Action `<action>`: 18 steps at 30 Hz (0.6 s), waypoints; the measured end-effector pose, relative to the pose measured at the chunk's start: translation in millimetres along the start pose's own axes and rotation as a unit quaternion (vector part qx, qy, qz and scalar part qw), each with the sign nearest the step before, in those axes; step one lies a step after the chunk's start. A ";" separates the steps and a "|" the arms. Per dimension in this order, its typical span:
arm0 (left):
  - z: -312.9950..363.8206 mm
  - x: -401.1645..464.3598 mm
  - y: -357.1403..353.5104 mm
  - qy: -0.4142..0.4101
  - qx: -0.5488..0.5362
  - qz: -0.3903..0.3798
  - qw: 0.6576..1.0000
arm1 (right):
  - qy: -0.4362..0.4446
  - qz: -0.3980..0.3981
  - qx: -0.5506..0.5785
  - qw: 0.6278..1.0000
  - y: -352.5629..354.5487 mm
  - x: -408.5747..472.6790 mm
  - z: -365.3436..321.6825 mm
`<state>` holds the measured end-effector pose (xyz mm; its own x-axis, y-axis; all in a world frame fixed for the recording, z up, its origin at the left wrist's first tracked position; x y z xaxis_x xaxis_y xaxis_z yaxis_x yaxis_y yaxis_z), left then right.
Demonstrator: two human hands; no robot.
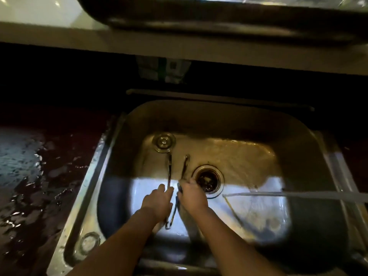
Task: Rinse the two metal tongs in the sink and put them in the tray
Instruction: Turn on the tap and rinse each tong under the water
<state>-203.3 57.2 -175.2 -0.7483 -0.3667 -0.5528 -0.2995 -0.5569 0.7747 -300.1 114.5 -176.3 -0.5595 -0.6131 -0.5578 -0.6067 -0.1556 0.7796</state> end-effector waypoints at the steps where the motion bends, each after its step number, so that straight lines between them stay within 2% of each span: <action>1: -1.2 3.1 -2.8 0.000 -0.005 0.005 1.000 | 0.003 -0.003 -0.004 1.000 -3.9 2.7 0.4; 5: -6.2 15.1 -10.8 -0.004 -0.062 0.026 0.998 | 0.016 0.014 -0.015 1.000 -11.0 11.4 0.9; 10: -7.7 20.3 -13.8 -0.013 -0.118 0.059 0.991 | 0.011 0.032 0.031 0.999 -5.3 13.2 -1.1; 13: -3.9 15.6 -5.6 -0.036 -0.164 0.094 0.981 | -0.026 0.071 0.161 0.984 3.9 7.2 0.0; 16: 5.4 2.6 4.4 -0.076 -0.163 0.133 0.975 | -0.127 0.101 0.315 0.935 20.2 -0.7 5.3; 18: 15.1 -9.6 11.2 -0.108 -0.169 0.158 0.967 | -0.169 0.099 0.368 0.909 35.4 -2.9 12.3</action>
<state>-208.4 65.7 -156.6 -0.8883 -0.4133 -0.2000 0.1467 -0.6682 0.7294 -326.9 120.4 -150.6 -0.7649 -0.2801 -0.5801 -0.6189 0.5693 0.5412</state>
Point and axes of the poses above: each hand's wrist, its own x-axis towards the middle knuckle, its own y-axis out of the back of the hand, z = x × y, the point moved 1 cm from there along x, towards the middle knuckle, and after that the axes turned 12 degrees about -y, right-handed, at the moved point
